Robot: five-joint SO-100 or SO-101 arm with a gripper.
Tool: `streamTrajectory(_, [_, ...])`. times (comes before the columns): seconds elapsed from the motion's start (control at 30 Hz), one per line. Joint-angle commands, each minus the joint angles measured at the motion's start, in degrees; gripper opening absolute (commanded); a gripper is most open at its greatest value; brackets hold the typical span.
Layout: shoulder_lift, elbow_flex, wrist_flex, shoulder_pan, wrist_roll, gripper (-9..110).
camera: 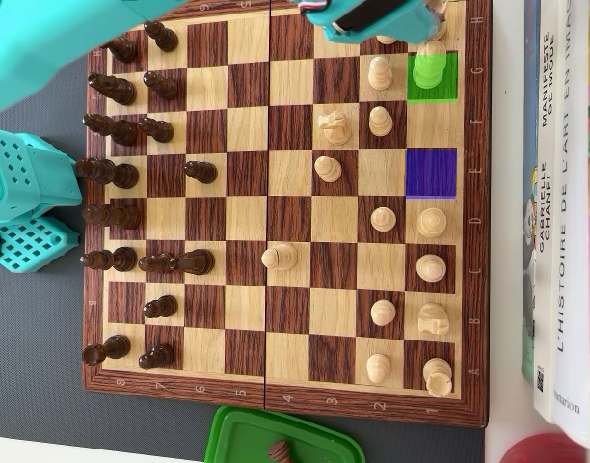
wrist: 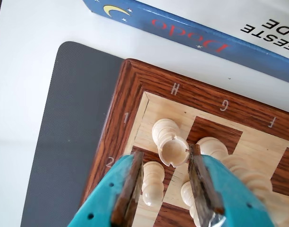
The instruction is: Play chess
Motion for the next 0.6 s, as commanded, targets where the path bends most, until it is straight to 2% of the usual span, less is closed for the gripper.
streamTrajectory(0.0, [0.70, -2.99, -0.70, 0.26, -0.09, 15])
streamTrajectory(0.57, [0.18, -2.99, -0.79, 0.44, 0.18, 15])
